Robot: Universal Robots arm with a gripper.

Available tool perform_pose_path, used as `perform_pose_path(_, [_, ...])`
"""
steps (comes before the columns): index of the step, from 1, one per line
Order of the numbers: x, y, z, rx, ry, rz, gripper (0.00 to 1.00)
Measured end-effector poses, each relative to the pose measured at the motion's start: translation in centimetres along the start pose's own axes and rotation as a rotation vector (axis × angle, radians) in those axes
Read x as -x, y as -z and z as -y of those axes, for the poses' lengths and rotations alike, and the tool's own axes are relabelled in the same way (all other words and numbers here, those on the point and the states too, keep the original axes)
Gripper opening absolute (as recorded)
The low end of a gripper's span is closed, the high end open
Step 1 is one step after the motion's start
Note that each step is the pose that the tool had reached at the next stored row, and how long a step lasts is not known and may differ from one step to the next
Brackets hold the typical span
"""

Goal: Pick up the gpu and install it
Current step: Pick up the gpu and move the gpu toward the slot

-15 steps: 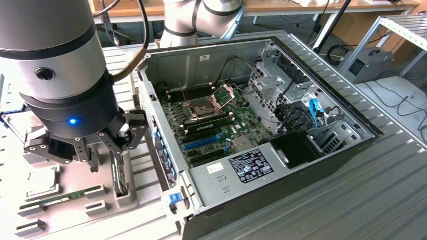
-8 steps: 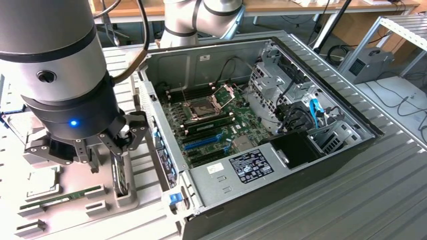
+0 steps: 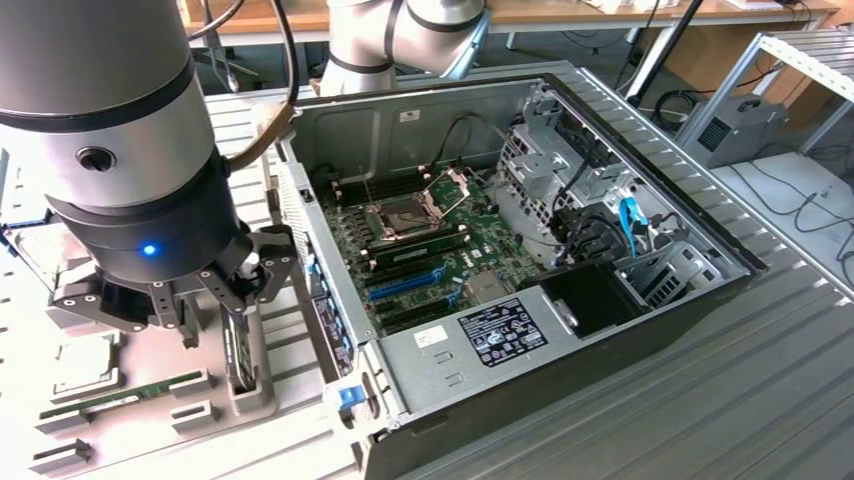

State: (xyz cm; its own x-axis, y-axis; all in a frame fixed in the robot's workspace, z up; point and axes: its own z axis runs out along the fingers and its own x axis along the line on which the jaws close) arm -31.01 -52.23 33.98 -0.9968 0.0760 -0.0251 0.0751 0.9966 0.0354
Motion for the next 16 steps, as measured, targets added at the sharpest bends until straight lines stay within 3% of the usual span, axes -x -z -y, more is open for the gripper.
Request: perform_pose_path(16, [-0.01,-0.47,0.02,0.0,0.0,0.0,0.42])
